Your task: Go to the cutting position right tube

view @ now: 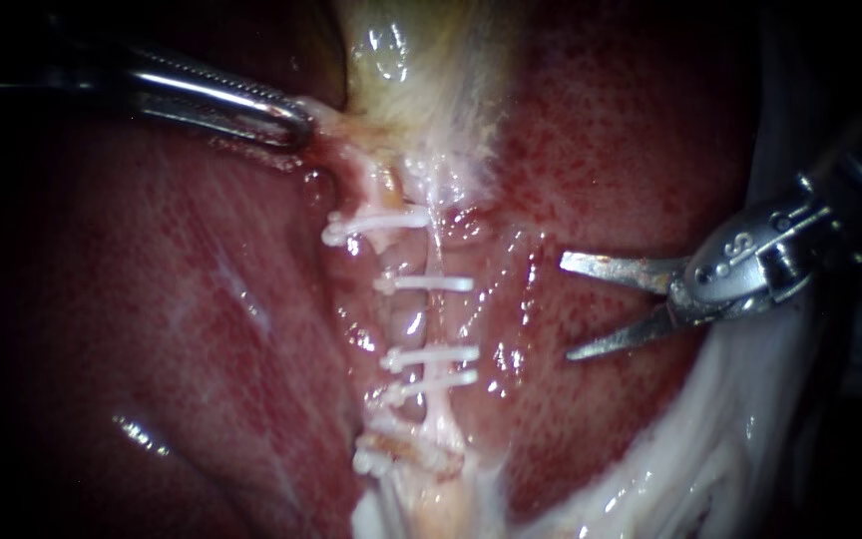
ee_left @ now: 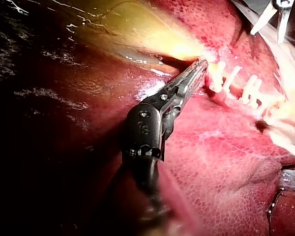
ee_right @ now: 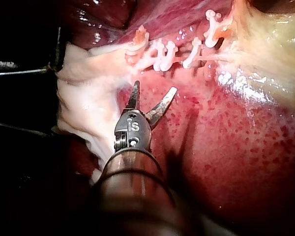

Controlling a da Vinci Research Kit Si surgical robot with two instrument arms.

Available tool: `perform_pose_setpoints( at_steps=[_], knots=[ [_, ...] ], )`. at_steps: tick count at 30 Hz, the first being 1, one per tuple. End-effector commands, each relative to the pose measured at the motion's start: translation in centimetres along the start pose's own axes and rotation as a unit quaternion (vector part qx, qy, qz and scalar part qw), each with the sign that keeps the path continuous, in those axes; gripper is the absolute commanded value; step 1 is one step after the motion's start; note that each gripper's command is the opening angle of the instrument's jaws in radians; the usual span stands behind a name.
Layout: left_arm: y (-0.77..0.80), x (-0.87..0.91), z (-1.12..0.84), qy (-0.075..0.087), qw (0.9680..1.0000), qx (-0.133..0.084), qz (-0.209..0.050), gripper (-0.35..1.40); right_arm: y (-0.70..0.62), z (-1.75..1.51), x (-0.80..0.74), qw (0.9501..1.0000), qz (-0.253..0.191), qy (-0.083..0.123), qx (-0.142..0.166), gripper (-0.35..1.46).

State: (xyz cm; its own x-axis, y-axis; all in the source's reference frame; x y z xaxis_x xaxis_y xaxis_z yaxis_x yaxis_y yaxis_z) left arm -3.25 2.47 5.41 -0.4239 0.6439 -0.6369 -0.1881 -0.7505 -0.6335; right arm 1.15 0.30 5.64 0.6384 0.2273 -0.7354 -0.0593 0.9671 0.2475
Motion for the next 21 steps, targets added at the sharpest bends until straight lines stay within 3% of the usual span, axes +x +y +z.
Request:
perform_pose_setpoints(
  at_steps=[1,7,14,21],
  knots=[
    [0.01,0.04,-0.07,0.001,1.0000,0.002,-0.002,-0.35,0.00,0.01,0.01,1.0000,0.000,0.002,0.003,1.45],
    [0.13,0.25,-0.40,0.013,0.9999,0.009,-0.002,-0.35,-0.01,0.02,0.01,1.0000,0.000,0.004,0.009,1.45],
    [0.23,0.31,-0.43,0.015,0.9998,0.010,-0.001,-0.35,-0.02,0.10,0.07,0.9994,-0.003,0.015,0.033,1.45],
    [0.24,0.30,-0.43,0.015,0.9998,0.011,-0.001,-0.35,-0.08,0.36,0.16,0.9949,0.059,0.023,0.078,1.45]
  ],
)
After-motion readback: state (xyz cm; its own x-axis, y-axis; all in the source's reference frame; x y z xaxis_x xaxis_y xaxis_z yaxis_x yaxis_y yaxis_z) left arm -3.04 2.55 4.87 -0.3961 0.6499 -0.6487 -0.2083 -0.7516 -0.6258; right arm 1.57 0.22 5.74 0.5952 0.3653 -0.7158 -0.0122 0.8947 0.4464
